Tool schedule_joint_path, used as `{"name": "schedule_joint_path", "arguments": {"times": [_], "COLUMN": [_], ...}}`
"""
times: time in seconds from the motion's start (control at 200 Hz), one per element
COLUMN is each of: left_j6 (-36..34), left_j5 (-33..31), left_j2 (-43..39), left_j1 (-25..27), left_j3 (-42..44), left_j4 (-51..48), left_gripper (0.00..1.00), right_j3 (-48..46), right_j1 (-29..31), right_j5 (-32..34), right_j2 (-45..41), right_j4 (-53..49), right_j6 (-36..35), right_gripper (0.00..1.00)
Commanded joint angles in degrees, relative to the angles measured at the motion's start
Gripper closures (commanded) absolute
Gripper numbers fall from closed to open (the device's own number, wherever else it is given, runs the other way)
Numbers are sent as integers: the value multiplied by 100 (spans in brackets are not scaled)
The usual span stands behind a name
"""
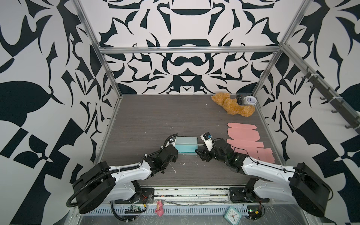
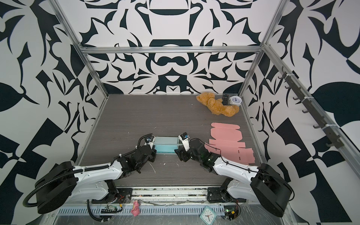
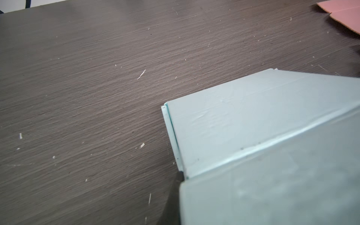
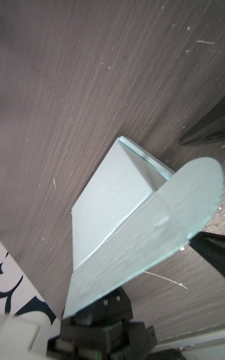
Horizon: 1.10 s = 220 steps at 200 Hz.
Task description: Fold the paper box
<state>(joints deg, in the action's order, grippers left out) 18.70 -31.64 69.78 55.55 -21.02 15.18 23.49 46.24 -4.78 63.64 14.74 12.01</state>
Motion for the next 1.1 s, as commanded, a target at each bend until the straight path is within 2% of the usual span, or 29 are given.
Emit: {"name": "schedule_joint_path", "arguments": {"times": [0.0, 0.225, 0.345, 0.465, 0.625, 0.805, 0.97, 1.095], "left_j6": [112, 56, 56, 65, 73, 69, 74, 159], "left_j5": [-128, -138, -142, -166, -176, -174, -180, -96], "left_j2": [-25, 30, 71, 123, 157, 242, 277, 176], "left_j1": [26, 69, 77, 104, 129, 166, 208, 244], "left_j3": [109, -19, -47, -61, -91, -179, -208, -249], "left_j4": [14, -40, -39, -40, -40, -62, -74, -205], "left_gripper": [90, 89, 89, 88, 88, 87, 86, 80], "right_j3": [232, 643, 968, 1394, 1988, 2544, 2669, 2648], "right_j1": [34, 55, 57, 47, 51, 33, -20, -36], "right_j5": [-269, 125, 197, 702, 1065, 905, 754, 746], "right_j2": [-387, -869, -966, -888, -341, 616, 1233, 1506], "right_j4": [-511, -1345, -1619, -2058, -2426, -2426, -2237, -2150], "right_j6": [-357, -595, -471, -254, -224, -339, -348, -340], "right_gripper": [29, 26, 25, 24, 18, 16, 16, 16]}}
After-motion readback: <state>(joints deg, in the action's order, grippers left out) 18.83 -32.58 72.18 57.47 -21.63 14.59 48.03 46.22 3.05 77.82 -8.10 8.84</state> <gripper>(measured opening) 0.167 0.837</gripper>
